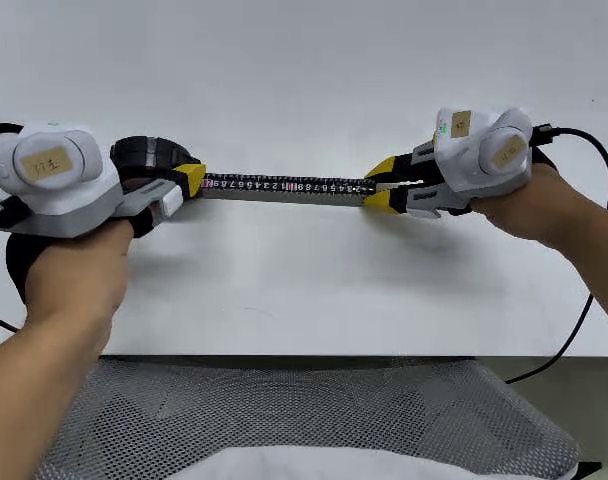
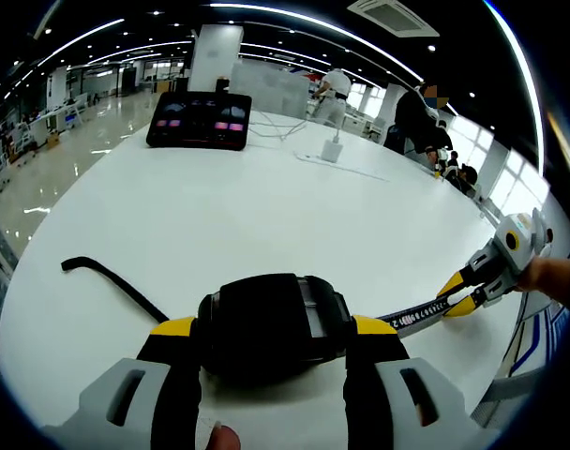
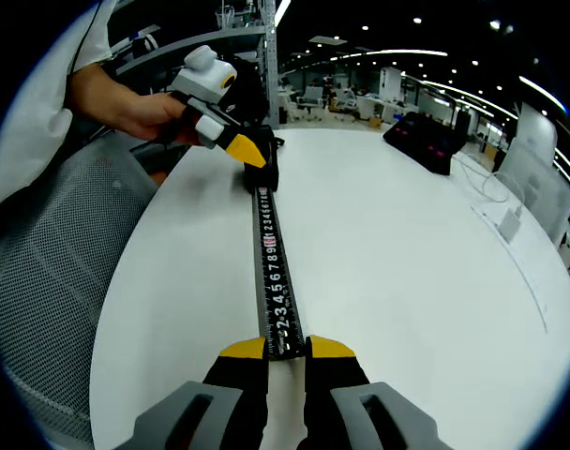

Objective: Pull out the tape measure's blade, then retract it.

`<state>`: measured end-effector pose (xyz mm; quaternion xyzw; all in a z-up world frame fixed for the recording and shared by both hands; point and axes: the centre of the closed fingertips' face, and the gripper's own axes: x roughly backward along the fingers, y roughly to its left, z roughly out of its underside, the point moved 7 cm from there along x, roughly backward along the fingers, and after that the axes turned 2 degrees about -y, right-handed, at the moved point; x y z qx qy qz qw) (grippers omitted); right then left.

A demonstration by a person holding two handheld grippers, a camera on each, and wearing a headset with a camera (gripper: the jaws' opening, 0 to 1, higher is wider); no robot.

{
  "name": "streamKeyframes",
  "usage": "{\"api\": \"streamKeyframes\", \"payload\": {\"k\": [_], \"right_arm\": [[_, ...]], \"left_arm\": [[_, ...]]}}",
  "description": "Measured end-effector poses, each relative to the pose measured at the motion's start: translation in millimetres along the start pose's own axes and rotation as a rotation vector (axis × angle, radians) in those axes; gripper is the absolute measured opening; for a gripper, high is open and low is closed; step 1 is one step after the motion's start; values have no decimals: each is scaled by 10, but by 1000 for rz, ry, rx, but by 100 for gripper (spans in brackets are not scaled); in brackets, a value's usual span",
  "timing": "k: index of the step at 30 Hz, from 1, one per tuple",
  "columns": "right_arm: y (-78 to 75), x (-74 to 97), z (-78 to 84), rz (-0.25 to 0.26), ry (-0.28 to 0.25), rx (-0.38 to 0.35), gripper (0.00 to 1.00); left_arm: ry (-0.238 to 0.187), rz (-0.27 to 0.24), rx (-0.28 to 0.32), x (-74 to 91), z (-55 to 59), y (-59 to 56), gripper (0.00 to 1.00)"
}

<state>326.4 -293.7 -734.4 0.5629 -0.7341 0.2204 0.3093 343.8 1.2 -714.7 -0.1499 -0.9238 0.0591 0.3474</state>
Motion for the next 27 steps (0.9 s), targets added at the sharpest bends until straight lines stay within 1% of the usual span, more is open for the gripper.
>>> {"api": "streamKeyframes", "payload": {"k": [3,4,7,12,15,27], "right_arm": [[-8,-28,-36,-1,-7,1,10],[-14,-44,-63,0,-20,-8,10],[-15,-97,-110,-5,-16,4,10],[-31,-153,-195,-8,-38,-3,10],[-26,-201,-236,-16,-37,4,10],[-17,-366,-388,-36,-67,9,10]], "left_arm": [[-1,2,8,3,0,6,57],[-1,3,11,4,-2,9,57],[-1,5,13,6,-4,9,57],[-1,8,24,7,-9,23,57],[-2,9,26,9,-8,22,57],[-4,16,35,16,-7,31,57]]}}
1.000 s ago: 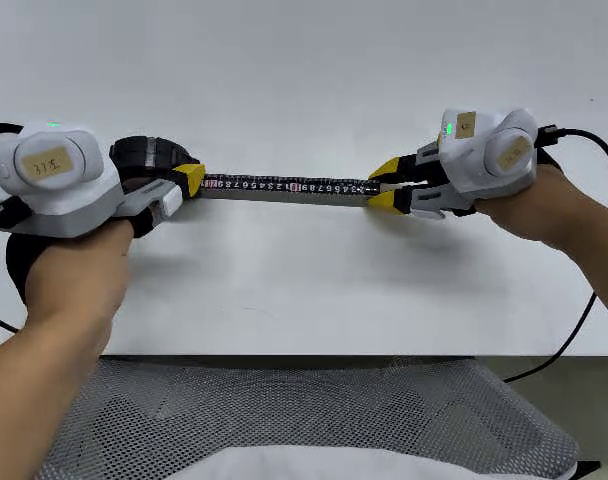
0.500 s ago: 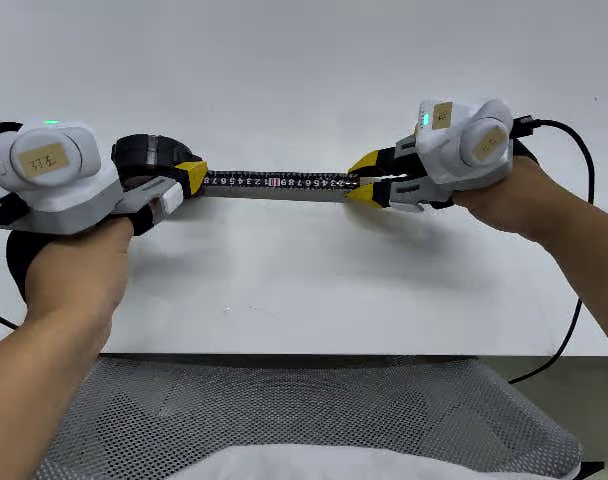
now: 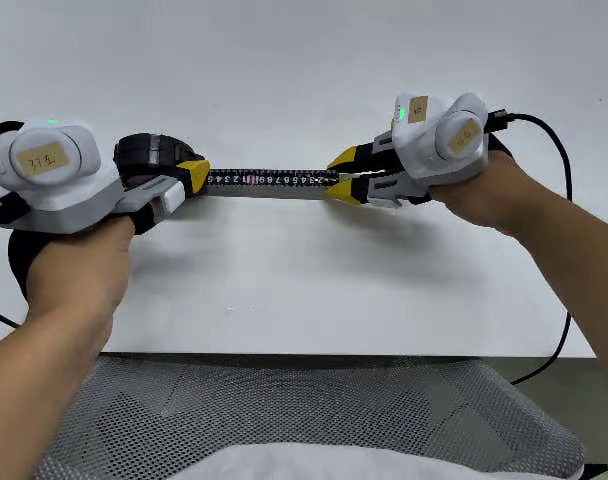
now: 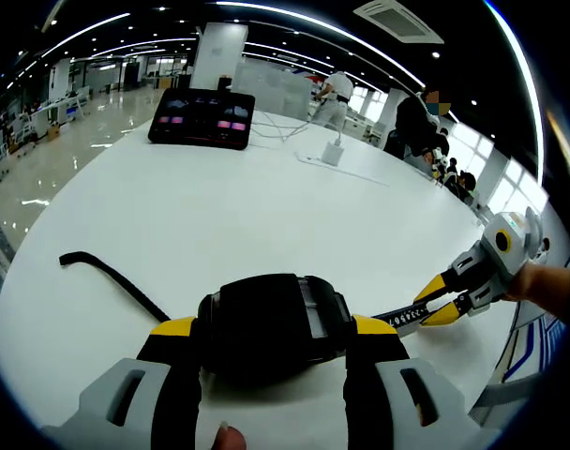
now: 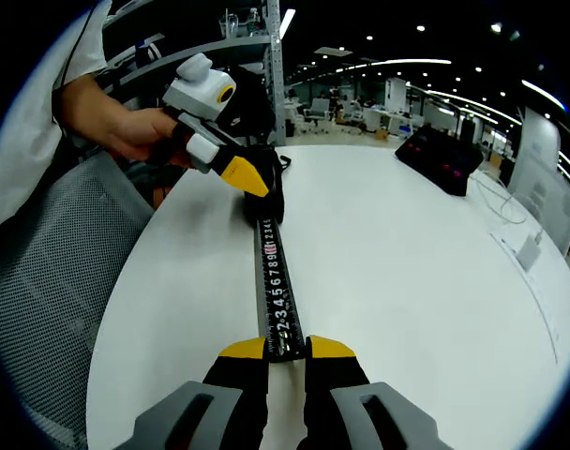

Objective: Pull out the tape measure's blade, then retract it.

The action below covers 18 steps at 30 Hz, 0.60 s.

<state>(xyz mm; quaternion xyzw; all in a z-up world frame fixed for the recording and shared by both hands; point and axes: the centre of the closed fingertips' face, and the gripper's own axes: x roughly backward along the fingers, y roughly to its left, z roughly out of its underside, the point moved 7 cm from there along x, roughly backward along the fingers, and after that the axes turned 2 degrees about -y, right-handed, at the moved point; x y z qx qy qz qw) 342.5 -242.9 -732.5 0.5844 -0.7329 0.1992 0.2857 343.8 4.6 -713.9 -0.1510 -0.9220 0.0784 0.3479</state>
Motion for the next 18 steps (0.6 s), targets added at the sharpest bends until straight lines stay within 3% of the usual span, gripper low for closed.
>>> {"api": "streamKeyframes", "payload": {"k": [18], "right_arm": [[8,-267,-185,-17,-44,-4,10]], "left_arm": [[-4,8,19,14,0,9,57]]}}
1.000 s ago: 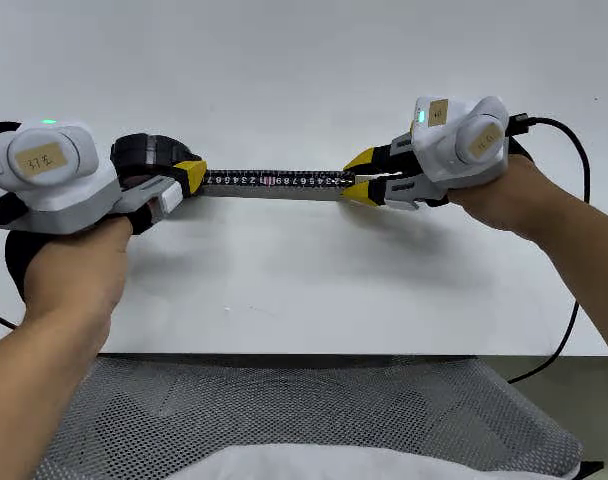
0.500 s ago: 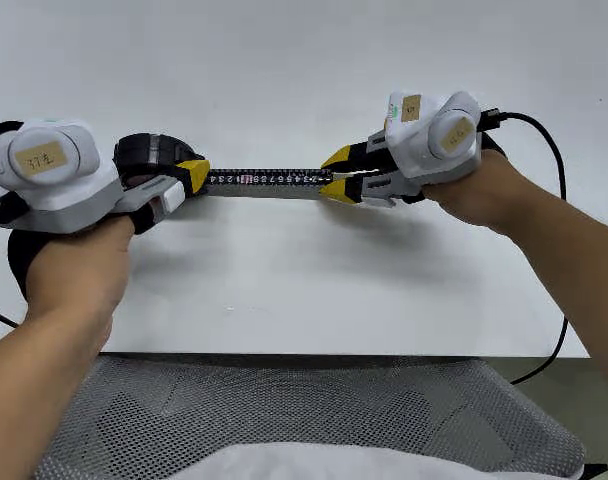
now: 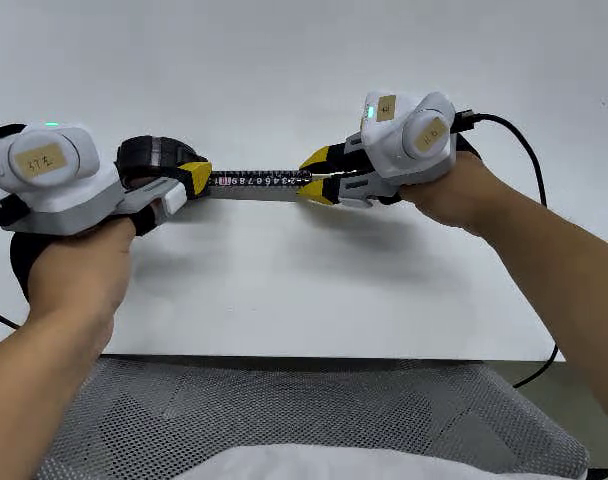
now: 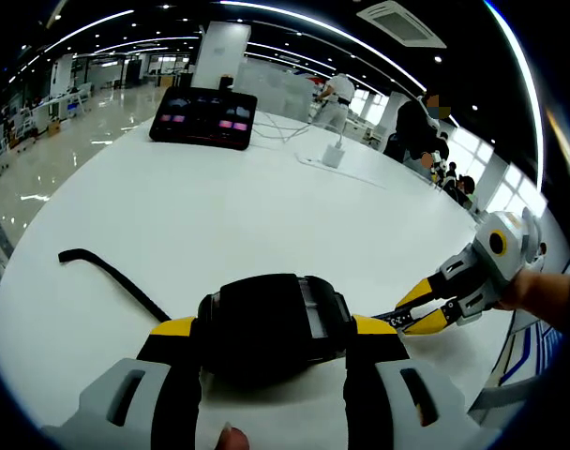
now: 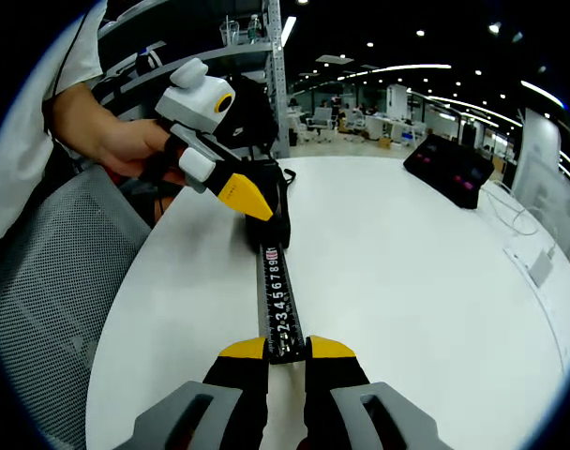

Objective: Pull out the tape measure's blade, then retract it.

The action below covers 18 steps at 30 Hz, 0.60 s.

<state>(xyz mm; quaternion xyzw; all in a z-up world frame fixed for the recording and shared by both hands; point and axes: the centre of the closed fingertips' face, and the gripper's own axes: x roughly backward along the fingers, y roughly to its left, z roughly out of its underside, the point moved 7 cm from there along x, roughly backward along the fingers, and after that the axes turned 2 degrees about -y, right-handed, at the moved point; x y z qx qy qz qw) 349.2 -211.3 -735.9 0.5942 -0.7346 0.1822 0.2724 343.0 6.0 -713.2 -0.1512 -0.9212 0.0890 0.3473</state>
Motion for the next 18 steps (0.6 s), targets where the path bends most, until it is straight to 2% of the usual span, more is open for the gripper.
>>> {"api": "streamKeyframes", "payload": {"k": [18], "right_arm": [[42,-281,-216,-22,-31,2,10]], "left_arm": [[-4,6,13,11,-5,4,57]]}}
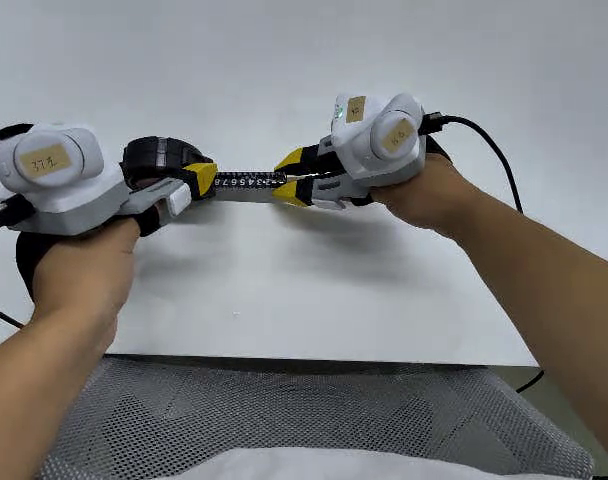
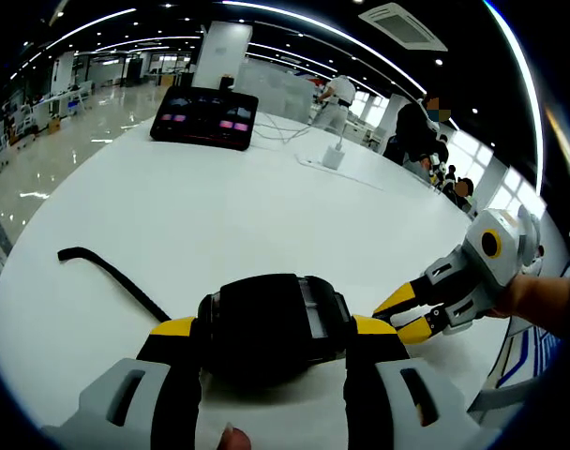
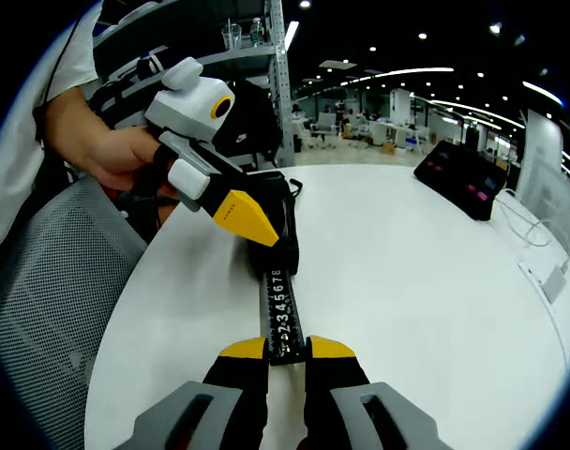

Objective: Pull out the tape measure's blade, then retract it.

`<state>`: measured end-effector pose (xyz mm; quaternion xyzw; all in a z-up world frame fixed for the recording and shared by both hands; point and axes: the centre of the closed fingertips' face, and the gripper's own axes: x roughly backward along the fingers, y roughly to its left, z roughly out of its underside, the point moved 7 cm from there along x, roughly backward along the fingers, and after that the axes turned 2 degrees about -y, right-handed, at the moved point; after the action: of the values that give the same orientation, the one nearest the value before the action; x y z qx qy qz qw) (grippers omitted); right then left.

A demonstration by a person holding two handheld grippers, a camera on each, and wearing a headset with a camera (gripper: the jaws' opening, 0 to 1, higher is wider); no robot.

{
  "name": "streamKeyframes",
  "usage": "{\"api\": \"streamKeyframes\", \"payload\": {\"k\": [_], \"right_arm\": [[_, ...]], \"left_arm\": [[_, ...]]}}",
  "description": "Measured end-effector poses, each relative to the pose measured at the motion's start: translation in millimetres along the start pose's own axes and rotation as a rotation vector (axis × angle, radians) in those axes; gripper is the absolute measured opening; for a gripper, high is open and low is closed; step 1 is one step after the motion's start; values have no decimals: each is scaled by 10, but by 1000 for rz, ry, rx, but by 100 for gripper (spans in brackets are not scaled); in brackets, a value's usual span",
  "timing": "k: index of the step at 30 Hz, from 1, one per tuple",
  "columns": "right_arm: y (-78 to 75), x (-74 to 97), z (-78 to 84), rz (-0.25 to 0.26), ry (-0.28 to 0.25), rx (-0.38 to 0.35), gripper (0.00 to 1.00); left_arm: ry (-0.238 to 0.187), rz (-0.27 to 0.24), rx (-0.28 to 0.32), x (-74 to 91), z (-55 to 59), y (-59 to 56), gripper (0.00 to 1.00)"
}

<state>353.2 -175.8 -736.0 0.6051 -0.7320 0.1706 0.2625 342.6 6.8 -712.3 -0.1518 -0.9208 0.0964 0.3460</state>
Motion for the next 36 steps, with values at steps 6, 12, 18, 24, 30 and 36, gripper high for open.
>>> {"api": "streamKeyframes", "payload": {"k": [6,12,18,24,30,36], "right_arm": [[16,-97,-59,-5,-11,-5,10],[28,-174,-103,-8,-21,-11,10],[33,-248,-149,-12,-28,-13,11],[32,-298,-173,-18,-30,-10,11],[41,-351,-206,-20,-32,-8,11],[45,-408,-238,-26,-36,-9,11]], "left_arm": [[0,1,2,2,-2,-1,57],[1,2,1,-4,-2,4,57],[-1,1,3,-6,-2,6,57],[-3,1,0,-7,2,7,57],[-2,1,1,-8,3,12,57],[-2,1,0,-10,5,12,57]]}}
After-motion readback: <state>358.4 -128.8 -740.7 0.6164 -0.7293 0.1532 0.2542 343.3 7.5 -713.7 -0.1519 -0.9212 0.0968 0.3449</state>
